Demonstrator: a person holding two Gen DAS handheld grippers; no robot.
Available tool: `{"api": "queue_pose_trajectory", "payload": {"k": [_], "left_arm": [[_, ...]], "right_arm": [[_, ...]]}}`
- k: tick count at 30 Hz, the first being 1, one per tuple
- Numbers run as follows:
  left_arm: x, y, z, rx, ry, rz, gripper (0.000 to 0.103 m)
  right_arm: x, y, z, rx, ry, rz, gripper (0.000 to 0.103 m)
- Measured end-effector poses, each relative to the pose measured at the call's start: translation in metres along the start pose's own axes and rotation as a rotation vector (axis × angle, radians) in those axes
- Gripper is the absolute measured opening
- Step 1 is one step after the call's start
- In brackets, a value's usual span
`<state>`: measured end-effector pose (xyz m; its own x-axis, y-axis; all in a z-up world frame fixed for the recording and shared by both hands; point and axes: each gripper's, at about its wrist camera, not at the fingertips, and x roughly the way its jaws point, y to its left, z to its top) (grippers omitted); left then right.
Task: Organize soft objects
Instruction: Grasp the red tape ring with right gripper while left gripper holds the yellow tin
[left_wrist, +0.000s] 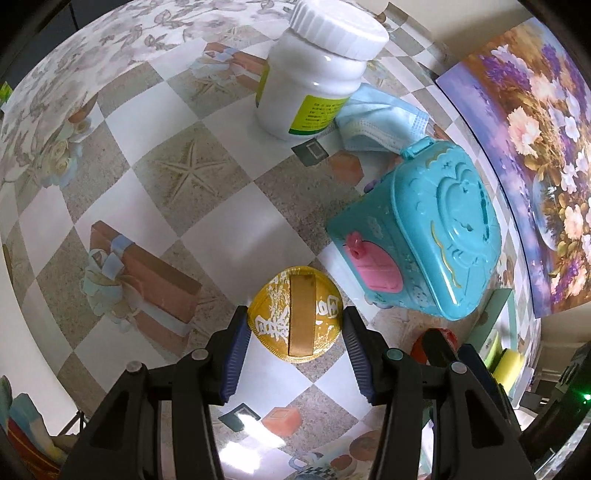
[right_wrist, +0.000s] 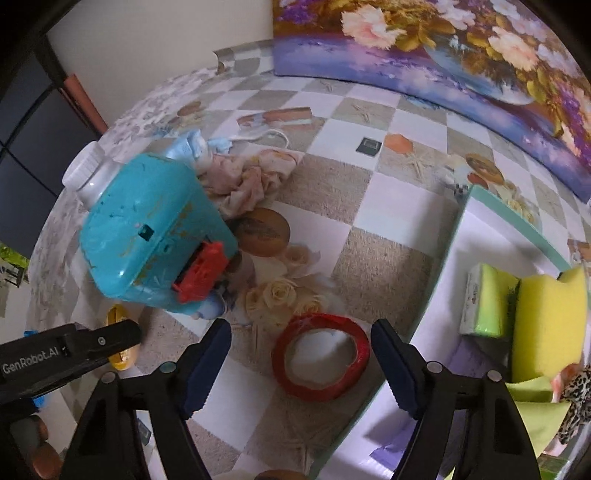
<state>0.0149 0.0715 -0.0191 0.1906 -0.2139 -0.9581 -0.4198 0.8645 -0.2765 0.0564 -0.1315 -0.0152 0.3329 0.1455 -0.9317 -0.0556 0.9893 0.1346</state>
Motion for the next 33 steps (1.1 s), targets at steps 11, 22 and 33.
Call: {"api": "queue_pose_trajectory", "payload": {"k": [11, 22, 33], "left_arm": [[0.004, -0.001, 0.002, 0.006, 0.012, -0.003, 0.052], [0.004, -0.001, 0.003, 0.006, 0.021, -0.001, 0.052], [0.009, -0.002, 0.002, 0.004, 0.034, 0.005, 0.052]], "right_arm": [[0.003, 0.012, -0.006, -0.055, 0.036, 0.0, 0.08], [0.001, 0.029, -0.023, -0.153, 0.047, -0.084, 0.067], [0.0, 0.041, -0.036, -0.238, 0.013, -0.195, 0.058]]}}
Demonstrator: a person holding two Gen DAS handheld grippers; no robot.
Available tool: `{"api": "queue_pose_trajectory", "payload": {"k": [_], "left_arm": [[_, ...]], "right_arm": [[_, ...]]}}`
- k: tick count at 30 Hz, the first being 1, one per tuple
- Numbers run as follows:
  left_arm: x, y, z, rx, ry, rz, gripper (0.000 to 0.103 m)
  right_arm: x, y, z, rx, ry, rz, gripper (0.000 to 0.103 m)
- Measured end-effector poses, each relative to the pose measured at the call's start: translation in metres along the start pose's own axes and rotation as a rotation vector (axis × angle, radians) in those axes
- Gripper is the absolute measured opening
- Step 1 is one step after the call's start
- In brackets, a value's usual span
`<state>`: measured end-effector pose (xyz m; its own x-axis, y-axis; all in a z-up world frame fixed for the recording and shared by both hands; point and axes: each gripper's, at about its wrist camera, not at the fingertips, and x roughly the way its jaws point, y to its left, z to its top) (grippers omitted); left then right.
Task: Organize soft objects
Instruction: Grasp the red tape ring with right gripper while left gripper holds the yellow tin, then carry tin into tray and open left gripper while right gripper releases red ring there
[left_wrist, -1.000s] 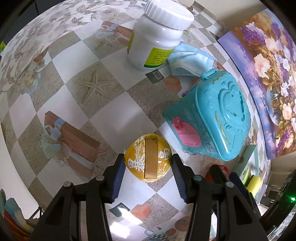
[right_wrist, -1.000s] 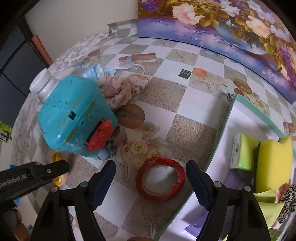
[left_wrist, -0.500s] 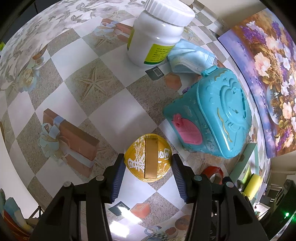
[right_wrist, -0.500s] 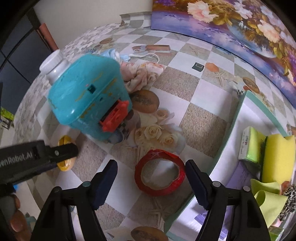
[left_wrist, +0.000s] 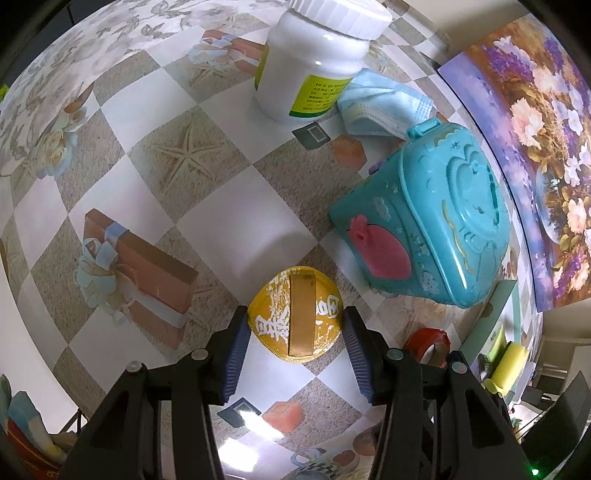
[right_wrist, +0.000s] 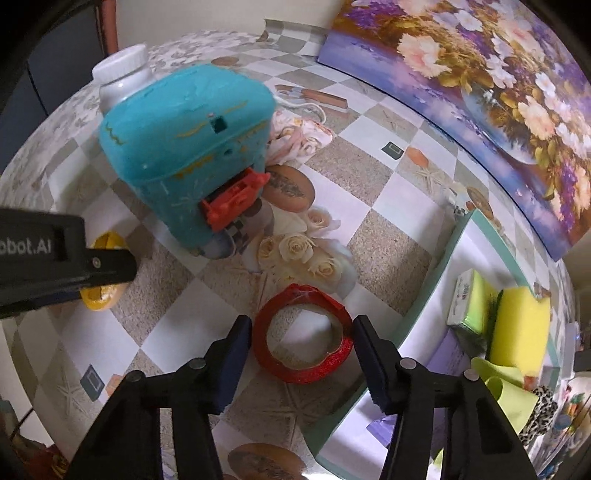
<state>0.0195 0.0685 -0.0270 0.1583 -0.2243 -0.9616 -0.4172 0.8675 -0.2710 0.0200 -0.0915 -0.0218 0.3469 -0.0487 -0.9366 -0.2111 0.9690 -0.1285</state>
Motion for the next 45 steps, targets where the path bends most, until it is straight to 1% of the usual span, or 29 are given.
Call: {"api": "queue_pose_trajectory", "payload": {"k": [2, 3, 4, 9, 13, 16, 20, 24, 27, 29, 31, 36, 38, 42, 43, 45], "left_arm": [[0.001, -0.001, 0.0, 0.001, 0.001, -0.002, 0.052], [0.002, 0.0, -0.001, 0.001, 0.001, -0.002, 0.052], [0.003, -0.001, -0.001, 0.003, 0.0, -0.001, 0.052], [0.006, -0.004, -0.001, 0.008, 0.005, 0.002, 0.052], [0.008, -0.006, -0.001, 0.014, 0.003, 0.004, 0.052], [0.009, -0.007, -0.002, 0.018, 0.002, 0.002, 0.052], [0.008, -0.009, -0.003, 0.018, -0.001, -0.007, 0.052], [0.0, -0.009, -0.005, 0.014, -0.015, -0.041, 0.052], [-0.006, -0.015, -0.008, 0.04, -0.032, -0.053, 0.052], [-0.01, -0.022, -0.012, 0.069, -0.041, -0.058, 0.052], [-0.013, -0.028, -0.016, 0.094, -0.049, -0.065, 0.052], [-0.027, -0.05, -0.031, 0.164, -0.08, -0.099, 0.052], [-0.031, -0.063, -0.04, 0.214, -0.096, -0.109, 0.052], [-0.038, -0.089, -0.055, 0.329, -0.124, -0.146, 0.052], [-0.04, -0.1, -0.062, 0.378, -0.13, -0.163, 0.052], [-0.041, -0.114, -0.07, 0.43, -0.128, -0.183, 0.052]], "right_arm": [[-0.004, -0.003, -0.001, 0.02, -0.013, 0.029, 0.05], [-0.007, -0.004, 0.0, 0.027, -0.017, 0.047, 0.02], [-0.007, -0.006, 0.001, 0.04, -0.01, 0.059, 0.016], [0.003, -0.009, -0.001, 0.071, 0.024, 0.088, 0.016], [0.001, -0.017, 0.001, 0.103, 0.01, 0.119, 0.012], [-0.007, -0.021, 0.004, 0.127, -0.017, 0.135, 0.012], [-0.02, -0.032, 0.006, 0.191, -0.059, 0.195, 0.012], [-0.04, -0.038, 0.007, 0.227, -0.104, 0.202, 0.012], [-0.061, -0.041, 0.007, 0.254, -0.156, 0.203, 0.012], [-0.073, -0.046, 0.005, 0.274, -0.185, 0.184, 0.012], [-0.083, -0.054, 0.002, 0.294, -0.207, 0.144, 0.012], [-0.103, -0.088, -0.015, 0.406, -0.228, 0.075, 0.012], [-0.111, -0.104, -0.025, 0.46, -0.233, 0.051, 0.012], [-0.122, -0.135, -0.045, 0.573, -0.231, 0.058, 0.012], [-0.124, -0.144, -0.051, 0.608, -0.227, 0.053, 0.012], [-0.126, -0.155, -0.06, 0.653, -0.218, 0.042, 0.012]]}}
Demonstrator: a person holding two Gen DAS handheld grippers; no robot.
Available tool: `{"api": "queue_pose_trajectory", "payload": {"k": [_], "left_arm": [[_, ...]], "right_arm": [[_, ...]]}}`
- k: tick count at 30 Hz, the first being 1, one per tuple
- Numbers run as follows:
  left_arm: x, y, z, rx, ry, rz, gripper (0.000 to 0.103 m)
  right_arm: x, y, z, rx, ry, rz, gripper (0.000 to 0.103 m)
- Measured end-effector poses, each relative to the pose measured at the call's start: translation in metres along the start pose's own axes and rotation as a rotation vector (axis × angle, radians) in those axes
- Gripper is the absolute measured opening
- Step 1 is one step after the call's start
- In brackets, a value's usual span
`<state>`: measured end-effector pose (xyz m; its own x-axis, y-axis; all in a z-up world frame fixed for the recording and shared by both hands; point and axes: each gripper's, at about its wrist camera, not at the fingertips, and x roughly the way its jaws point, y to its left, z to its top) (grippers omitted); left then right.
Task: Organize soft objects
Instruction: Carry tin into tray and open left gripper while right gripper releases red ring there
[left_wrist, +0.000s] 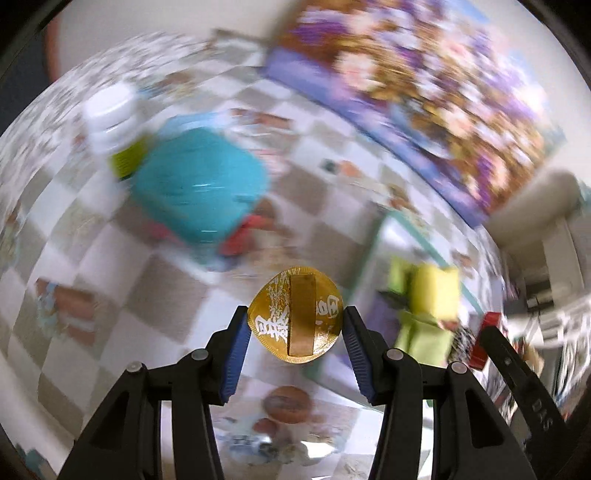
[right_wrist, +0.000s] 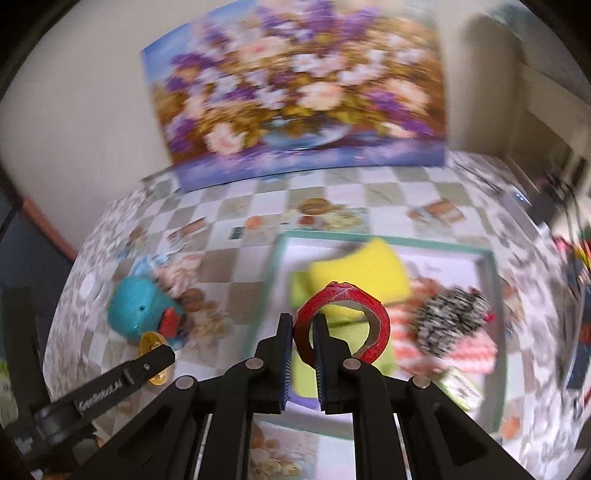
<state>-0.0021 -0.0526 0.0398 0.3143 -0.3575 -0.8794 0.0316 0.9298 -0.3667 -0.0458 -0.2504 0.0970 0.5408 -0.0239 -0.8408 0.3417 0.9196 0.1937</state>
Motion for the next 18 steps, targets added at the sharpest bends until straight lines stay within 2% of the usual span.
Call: {"api": "queue_pose_trajectory", "payload": {"k": [4, 9, 15, 18], "left_arm": [[0.009, -0.031, -0.008, 0.11, 0.047, -0.053, 0.052], [0.029, -0.056, -0.02, 0.199, 0.122, -0.077, 0.052], [0.047, -0.073, -0.037, 0.28, 0.191, -0.088, 0.052], [0.057, -0.077, -0.042, 0.315, 0.213, -0.053, 0.052]], "right_arm": [[-0.005, -0.026, -0.003, 0.076, 0.018, -0.008, 0.012], [0.005, -0.041, -0.013, 0.127, 0.069, -0.015, 0.012], [0.03, -0.054, -0.027, 0.173, 0.153, -0.01, 0.014], [0.04, -0.061, -0.032, 0.207, 0.191, 0.002, 0.015]]}}
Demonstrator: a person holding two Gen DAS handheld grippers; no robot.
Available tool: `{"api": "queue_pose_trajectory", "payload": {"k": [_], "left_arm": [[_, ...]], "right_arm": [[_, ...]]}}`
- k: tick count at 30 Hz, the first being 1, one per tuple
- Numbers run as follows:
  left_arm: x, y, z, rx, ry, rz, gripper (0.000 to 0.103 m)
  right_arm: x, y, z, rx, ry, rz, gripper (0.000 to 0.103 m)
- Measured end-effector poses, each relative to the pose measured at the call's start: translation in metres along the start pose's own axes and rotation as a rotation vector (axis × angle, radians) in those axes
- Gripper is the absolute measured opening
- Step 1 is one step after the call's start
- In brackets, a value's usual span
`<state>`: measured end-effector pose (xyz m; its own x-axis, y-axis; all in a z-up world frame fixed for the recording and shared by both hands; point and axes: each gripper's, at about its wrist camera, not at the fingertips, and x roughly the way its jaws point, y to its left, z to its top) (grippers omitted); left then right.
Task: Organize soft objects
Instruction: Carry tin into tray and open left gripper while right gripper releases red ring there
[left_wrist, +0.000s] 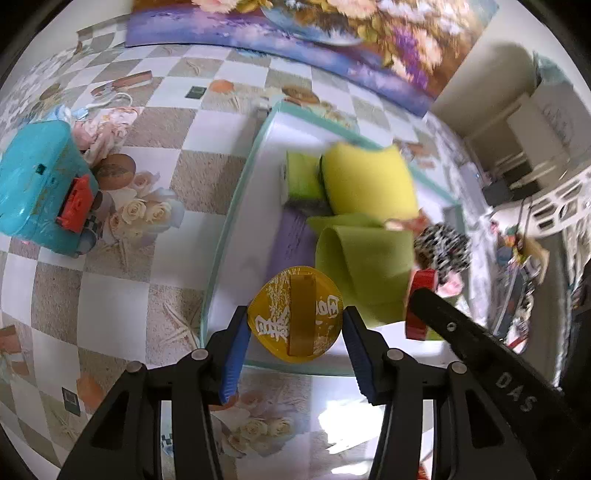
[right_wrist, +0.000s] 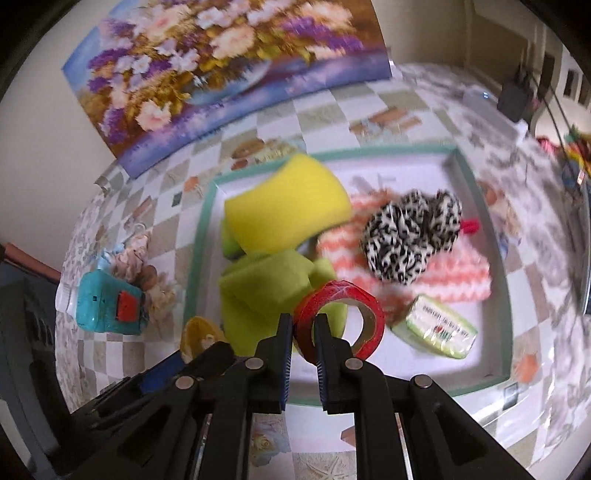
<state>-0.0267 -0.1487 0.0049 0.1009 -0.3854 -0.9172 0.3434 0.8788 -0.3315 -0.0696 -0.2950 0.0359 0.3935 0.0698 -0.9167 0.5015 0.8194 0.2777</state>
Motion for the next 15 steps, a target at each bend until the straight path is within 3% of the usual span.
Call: {"api": "queue_pose_trajectory", "payload": {"k": [5, 9, 15], "left_arm": [[0.003, 0.001, 0.002, 0.006, -0.001, 0.014, 0.054], [-0.004, 0.003, 0.005, 0.003, -0.025, 0.003, 0.063], [-0.014, 0.003, 0.009, 0.002, -0.056, -0.002, 0.065]], "right_arm": [[-0.002, -0.003, 0.0, 0.015, 0.004, 0.003, 0.015], [-0.005, 0.002, 0.003, -0.003, -0.007, -0.015, 0.015], [-0.016, 0.006, 0.006, -0.021, -0.045, -0.028, 0.015]]}}
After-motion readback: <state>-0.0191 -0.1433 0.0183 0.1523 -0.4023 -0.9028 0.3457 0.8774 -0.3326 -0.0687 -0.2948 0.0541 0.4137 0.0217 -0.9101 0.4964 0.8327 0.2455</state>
